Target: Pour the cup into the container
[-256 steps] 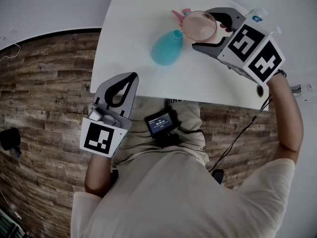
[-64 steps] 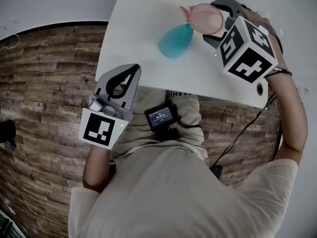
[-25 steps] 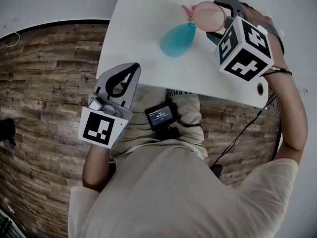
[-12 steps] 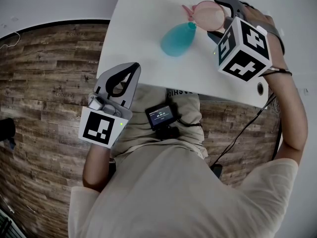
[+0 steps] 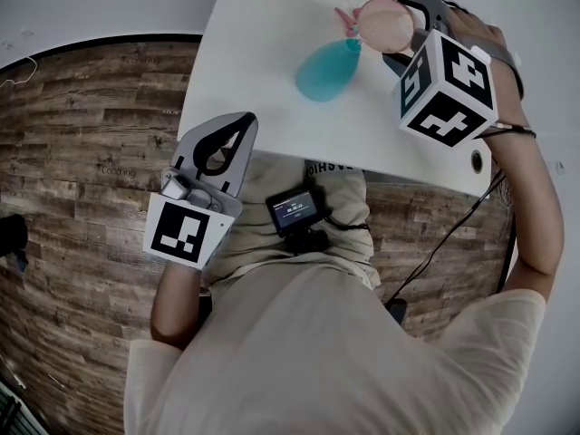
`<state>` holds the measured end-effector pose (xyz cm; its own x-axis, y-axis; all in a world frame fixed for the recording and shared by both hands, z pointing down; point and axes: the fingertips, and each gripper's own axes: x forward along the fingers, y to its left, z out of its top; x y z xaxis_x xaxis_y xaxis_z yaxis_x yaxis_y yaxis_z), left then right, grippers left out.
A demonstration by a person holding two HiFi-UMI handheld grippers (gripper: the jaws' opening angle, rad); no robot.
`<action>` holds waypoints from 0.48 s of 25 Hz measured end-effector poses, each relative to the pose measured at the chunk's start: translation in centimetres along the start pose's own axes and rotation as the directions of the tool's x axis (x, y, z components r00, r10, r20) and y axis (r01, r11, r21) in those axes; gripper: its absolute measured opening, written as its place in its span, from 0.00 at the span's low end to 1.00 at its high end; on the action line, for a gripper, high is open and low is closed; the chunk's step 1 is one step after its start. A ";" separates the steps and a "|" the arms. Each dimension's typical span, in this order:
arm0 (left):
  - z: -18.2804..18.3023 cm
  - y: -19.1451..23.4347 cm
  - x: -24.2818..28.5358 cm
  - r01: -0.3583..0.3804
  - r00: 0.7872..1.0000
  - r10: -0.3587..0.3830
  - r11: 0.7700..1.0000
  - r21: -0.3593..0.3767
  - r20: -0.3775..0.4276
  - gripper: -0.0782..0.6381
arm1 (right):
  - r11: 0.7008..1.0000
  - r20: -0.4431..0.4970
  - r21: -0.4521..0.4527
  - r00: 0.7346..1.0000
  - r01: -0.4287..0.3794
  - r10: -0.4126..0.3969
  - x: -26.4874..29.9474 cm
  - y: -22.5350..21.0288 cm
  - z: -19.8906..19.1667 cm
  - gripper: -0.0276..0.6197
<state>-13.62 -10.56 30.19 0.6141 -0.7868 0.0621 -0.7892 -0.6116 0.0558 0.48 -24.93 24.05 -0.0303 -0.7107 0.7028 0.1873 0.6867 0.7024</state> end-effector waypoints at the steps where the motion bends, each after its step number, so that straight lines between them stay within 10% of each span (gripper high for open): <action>1: 0.0 0.0 0.0 0.000 1.000 0.000 1.000 0.001 0.001 0.12 | 1.000 0.000 -0.002 1.000 0.002 -0.002 -0.1 0.0 0.1 0.61; 12: 0.1 0.0 -0.1 0.000 1.000 0.000 1.000 0.002 0.004 0.12 | 1.000 -0.004 -0.019 1.000 0.016 -0.016 -0.2 -0.1 0.3 0.61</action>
<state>-13.67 -10.49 30.04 0.6141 -0.7871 0.0577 -0.7892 -0.6118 0.0536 0.15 -24.84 23.87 -0.0298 -0.7221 0.6911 0.2053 0.6723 0.7113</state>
